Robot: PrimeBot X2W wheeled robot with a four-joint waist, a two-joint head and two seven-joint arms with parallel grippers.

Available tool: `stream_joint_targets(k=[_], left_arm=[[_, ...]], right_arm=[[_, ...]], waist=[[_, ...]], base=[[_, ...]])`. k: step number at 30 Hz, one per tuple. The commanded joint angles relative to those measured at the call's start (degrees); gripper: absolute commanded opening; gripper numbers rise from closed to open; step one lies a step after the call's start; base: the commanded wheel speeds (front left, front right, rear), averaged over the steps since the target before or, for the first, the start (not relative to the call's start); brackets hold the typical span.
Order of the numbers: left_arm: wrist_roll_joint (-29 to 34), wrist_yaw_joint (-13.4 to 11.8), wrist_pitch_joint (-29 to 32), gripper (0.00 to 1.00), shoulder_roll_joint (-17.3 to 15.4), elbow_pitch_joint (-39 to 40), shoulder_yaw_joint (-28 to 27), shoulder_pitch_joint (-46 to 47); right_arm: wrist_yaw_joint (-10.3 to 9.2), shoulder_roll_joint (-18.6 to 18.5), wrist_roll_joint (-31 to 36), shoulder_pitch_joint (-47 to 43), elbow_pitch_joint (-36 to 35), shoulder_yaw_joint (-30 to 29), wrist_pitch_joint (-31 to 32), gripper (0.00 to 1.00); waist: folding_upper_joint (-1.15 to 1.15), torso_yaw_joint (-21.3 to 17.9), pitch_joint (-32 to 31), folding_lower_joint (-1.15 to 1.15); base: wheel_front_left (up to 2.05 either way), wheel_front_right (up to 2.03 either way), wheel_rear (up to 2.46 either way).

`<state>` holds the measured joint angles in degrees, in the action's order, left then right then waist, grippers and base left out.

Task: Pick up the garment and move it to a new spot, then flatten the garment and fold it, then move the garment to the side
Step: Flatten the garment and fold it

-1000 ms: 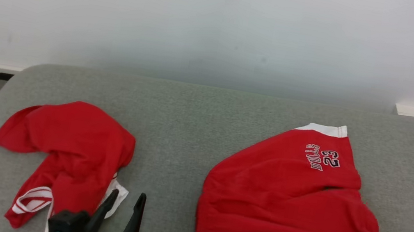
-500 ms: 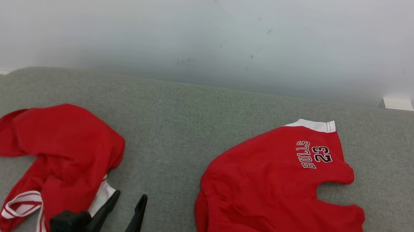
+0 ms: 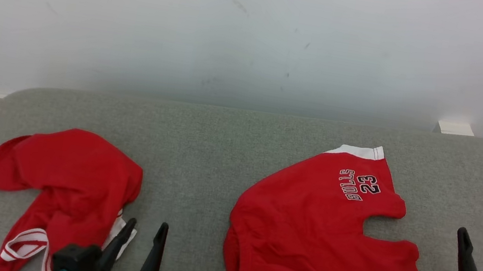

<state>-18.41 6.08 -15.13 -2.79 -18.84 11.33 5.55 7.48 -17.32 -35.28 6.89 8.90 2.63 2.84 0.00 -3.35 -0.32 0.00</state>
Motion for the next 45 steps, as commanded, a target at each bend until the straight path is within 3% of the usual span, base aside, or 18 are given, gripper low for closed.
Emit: stream_joint_targets(k=[1, 8, 13, 18, 25, 33, 41, 42, 43, 44, 45], left_arm=[[0.6, 0.3, 0.0, 1.00, -0.2, 0.3, -0.4, -0.7], [1.0, 0.4, 0.0, 1.00, -0.2, 2.2, -1.0, -2.0], [1.4, 0.7, 0.0, 1.00, -0.2, 2.7, -1.0, -2.5], [2.0, 0.9, 0.0, 1.00, -0.2, 2.4, 0.0, -2.0], [0.3, 1.4, 1.0, 1.00, -1.2, -0.2, 8.8, -0.6], [-5.7, 1.4, 5.8, 1.00, -3.7, -4.4, 19.9, 2.0], [-7.5, 1.4, 6.0, 1.00, -3.8, -11.1, 22.7, 6.1], [-7.8, 1.4, 6.2, 0.96, -3.6, -12.0, 23.0, 6.6], [-8.2, 1.4, 6.2, 0.23, -3.4, -12.6, 23.5, 7.1], [-8.8, 1.4, 6.2, 0.00, -3.3, -13.1, 23.8, 7.5], [-9.4, 1.4, 6.1, 0.00, -3.3, -13.6, 24.2, 8.0]], right_arm=[[0.02, 1.1, 1.8, -0.9, -0.5, -0.2, -2.4, 1.00], [0.01, 5.8, 10.1, -4.6, 2.5, 2.9, -13.9, 1.00], [0.01, 7.2, 10.2, -4.3, 5.3, 4.2, -15.9, 1.00], [0.01, 5.9, 9.9, -3.0, 6.5, 4.5, -16.4, 1.00], [0.01, 5.1, 9.1, -2.3, 7.4, 3.8, -16.8, 1.00], [0.01, 4.7, 8.9, -1.4, 8.5, 3.6, -17.1, 1.00], [0.01, 5.0, 8.4, -0.9, 9.4, 4.8, -17.5, 1.00], [0.01, 5.0, 8.5, -0.9, 9.5, 4.9, -17.5, 1.00], [0.01, 5.0, 8.3, -0.8, 9.7, 5.0, -17.6, 1.00], [0.01, 5.0, 8.3, -0.6, 9.8, 5.1, -17.5, 1.00], [0.01, 5.0, 8.3, -0.6, 10.0, 5.1, -17.5, 1.00]], waist=[[0.00, 0.0, -0.3, 0.00], [0.00, -0.2, -1.1, 0.00], [0.00, -0.7, -1.1, 0.00], [0.00, -1.1, -1.2, 0.00], [0.00, -1.8, -1.1, 0.00], [0.00, -4.8, -0.3, 0.00], [0.00, -7.7, 0.8, 0.00], [0.00, -7.9, 0.9, 0.00], [0.00, -8.0, 1.0, 0.00], [0.00, -8.1, 1.1, 0.00], [0.00, -8.2, 1.2, 0.00]], base=[[0.00, 0.00, 0.00], [0.00, 0.00, 0.00], [0.00, 0.00, 0.00], [0.00, 0.00, 0.00], [0.00, 0.00, 0.00], [0.00, 0.00, 0.00], [0.00, 0.00, 0.00], [0.00, 0.00, 0.00], [0.00, 0.00, 0.00], [0.00, 0.00, 0.00], [0.00, 0.00, 0.00]])
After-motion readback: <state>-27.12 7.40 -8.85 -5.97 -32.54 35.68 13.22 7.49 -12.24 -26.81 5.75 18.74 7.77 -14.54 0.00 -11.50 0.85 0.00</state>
